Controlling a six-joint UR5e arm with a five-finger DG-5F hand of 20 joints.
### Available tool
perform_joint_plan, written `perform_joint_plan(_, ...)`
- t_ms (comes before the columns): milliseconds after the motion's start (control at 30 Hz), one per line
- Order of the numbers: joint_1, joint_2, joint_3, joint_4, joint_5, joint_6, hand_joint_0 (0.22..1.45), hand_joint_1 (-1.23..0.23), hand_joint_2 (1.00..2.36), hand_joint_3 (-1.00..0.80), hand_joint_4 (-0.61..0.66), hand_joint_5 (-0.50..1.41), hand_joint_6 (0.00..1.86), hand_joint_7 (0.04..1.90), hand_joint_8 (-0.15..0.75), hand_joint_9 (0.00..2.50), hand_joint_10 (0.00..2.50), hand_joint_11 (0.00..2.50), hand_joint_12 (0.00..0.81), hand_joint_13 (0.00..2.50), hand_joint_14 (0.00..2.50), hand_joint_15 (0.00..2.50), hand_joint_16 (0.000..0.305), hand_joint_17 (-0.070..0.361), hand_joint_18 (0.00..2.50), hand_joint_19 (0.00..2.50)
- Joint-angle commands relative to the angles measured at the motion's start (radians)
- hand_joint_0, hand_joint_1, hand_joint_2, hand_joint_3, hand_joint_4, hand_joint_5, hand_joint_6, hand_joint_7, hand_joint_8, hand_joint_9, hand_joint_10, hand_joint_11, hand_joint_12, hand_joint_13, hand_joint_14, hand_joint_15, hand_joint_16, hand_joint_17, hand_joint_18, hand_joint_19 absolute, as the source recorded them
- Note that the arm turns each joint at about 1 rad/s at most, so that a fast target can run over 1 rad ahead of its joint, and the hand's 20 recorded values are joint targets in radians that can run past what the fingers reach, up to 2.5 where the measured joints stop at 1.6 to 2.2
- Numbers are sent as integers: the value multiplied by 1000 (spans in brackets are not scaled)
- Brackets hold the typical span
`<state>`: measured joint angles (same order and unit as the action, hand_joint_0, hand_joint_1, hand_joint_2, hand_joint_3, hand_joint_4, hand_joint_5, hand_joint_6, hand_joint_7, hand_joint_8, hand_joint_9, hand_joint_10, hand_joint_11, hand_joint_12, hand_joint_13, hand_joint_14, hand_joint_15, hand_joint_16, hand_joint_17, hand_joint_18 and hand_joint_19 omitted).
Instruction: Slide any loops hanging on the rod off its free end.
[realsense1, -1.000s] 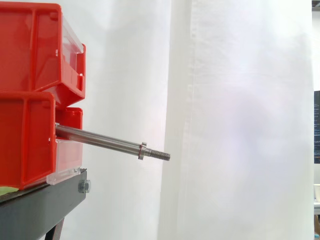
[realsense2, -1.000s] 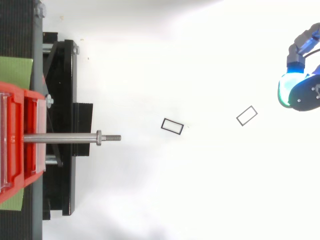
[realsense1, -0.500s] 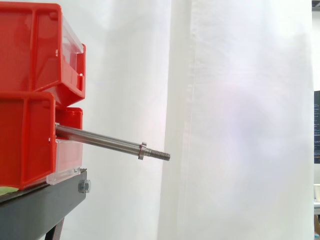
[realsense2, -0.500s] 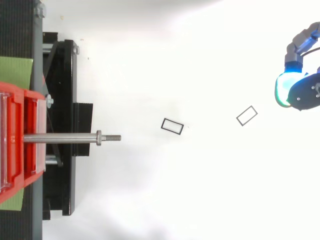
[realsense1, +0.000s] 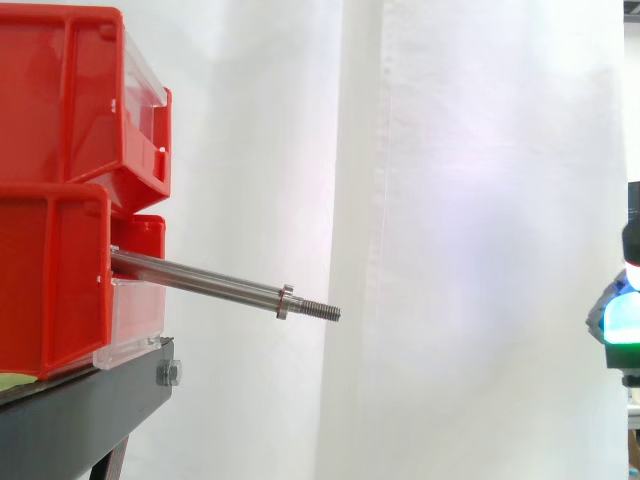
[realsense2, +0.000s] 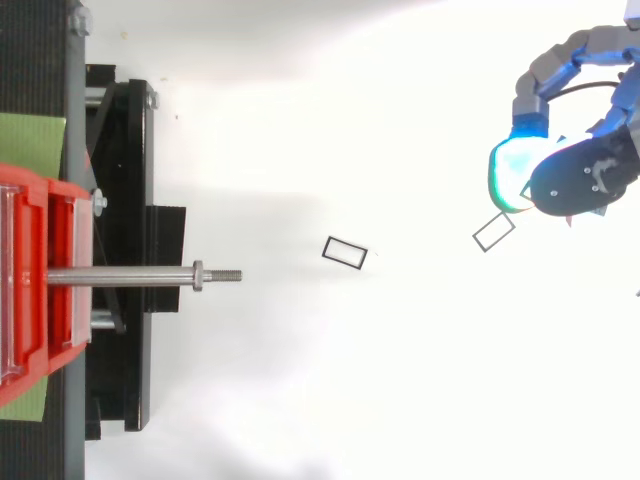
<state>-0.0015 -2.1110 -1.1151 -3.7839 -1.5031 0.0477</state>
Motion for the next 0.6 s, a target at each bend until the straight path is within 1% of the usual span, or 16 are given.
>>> perform_joint_plan(0, 5, 0, -9, 21, -2, 0, 439, -715, 1651, -136, -184, -61, 876, 1065, 292, 1212, 9, 286, 412, 858, 6, 184, 64, 143, 911, 366)
perform_joint_plan(133, 9, 0, -45, 49, -3, 3, 428, -704, 1690, -150, -189, -60, 876, 1063, 301, 1140, 8, 265, 415, 838, 6, 185, 64, 144, 890, 363)
perform_joint_plan(167, 11, 0, -63, 73, -3, 3, 425, -699, 1703, -154, -190, -61, 877, 1057, 304, 1103, 8, 243, 419, 829, 5, 180, 64, 145, 884, 362)
perform_joint_plan(200, 11, 0, -72, 99, -3, 1, 423, -701, 1714, -162, -190, -61, 877, 1052, 304, 1082, 8, 240, 420, 811, 6, 178, 65, 145, 874, 357)
perform_joint_plan(300, 11, 0, -80, 139, -5, 0, 422, -697, 1715, -164, -201, -61, 876, 1051, 301, 1023, 6, 199, 420, 784, 6, 174, 64, 145, 848, 356)
perform_joint_plan(333, 11, 0, -80, 145, -3, 0, 422, -697, 1713, -163, -201, -61, 876, 1050, 301, 1022, 7, 209, 418, 783, 5, 170, 64, 145, 843, 354)
perform_joint_plan(433, 11, 0, -80, 191, -2, -2, 421, -699, 1716, -169, -198, -62, 877, 1045, 301, 1013, 7, 203, 418, 777, 6, 169, 65, 145, 838, 356)
perform_joint_plan(533, 11, 0, -80, 222, -2, -3, 435, -711, 1648, -155, -181, -66, 877, 1042, 303, 1012, 7, 204, 418, 768, 6, 166, 64, 144, 830, 359)
perform_joint_plan(567, 11, 0, -80, 242, -2, -3, 453, -733, 1566, -138, -147, -69, 878, 1033, 305, 1010, 7, 213, 418, 763, 5, 168, 64, 143, 826, 358)
